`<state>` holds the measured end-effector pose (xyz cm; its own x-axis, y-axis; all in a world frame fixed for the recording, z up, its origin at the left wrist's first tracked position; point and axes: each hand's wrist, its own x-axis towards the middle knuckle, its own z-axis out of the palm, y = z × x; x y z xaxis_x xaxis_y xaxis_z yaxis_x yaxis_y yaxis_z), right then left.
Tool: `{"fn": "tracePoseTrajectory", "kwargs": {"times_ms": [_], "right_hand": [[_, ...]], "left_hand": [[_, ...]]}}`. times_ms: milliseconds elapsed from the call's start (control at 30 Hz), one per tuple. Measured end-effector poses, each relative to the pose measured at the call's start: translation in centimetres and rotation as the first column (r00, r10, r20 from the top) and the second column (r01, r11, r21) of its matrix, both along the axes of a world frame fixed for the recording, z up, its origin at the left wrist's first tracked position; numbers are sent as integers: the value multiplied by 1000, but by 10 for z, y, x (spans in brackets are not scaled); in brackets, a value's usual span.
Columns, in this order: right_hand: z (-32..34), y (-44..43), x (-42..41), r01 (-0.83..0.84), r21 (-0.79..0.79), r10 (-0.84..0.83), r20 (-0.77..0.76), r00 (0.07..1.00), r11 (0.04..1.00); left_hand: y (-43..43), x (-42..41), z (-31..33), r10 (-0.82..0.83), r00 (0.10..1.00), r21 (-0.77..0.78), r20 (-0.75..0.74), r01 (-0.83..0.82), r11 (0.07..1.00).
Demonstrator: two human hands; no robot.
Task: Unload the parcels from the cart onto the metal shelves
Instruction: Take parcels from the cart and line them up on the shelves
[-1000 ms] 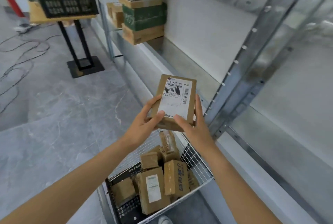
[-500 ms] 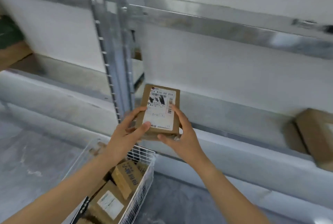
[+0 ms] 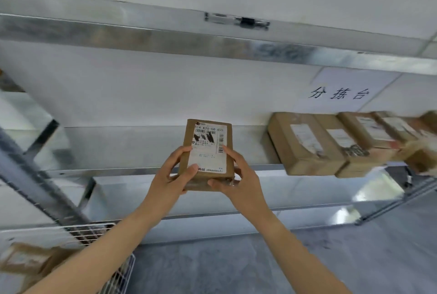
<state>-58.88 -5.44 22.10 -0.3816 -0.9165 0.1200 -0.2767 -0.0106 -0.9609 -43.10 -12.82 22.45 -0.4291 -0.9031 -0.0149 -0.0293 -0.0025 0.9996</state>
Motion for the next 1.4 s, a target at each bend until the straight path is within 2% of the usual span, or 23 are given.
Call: {"fn": "tracePoseTrajectory", "kwargs": {"times_ms": [400, 667, 833, 933, 1067, 1167, 1267, 1400], "right_hand": [[-5, 7, -179, 31, 92, -25, -70, 997, 995], [-29, -5, -229, 58, 178, -39, -107, 994, 982], [-37, -12, -244, 83, 221, -52, -144, 988, 972], [-43, -19, -250, 101, 253, -45, -217, 975, 962], [-47, -35, -256, 186, 279, -62, -400, 914, 942], [-45, -43, -262, 167, 300, -16, -446, 895, 939], [-44, -54, -265, 196, 338, 46, -592, 804, 920], [-50, -67, -269, 222, 391, 102, -657, 747, 893]], "left_hand": [[18, -174, -5, 18, 1000, 86, -10, -17, 996], [7, -222, -27, -47, 999, 137, 18, 45, 990], [-1, -236, -45, -110, 992, 43, 65, 108, 993], [-12, -244, -56, -128, 989, 28, 72, 126, 992], [-28, -254, -70, -135, 985, -38, 109, 140, 989], [-37, -260, -79, -121, 985, -36, 120, 126, 991], [-48, -267, -86, -125, 984, -5, 124, 126, 992], [-59, -275, -93, -149, 979, 11, 139, 149, 989]]}}
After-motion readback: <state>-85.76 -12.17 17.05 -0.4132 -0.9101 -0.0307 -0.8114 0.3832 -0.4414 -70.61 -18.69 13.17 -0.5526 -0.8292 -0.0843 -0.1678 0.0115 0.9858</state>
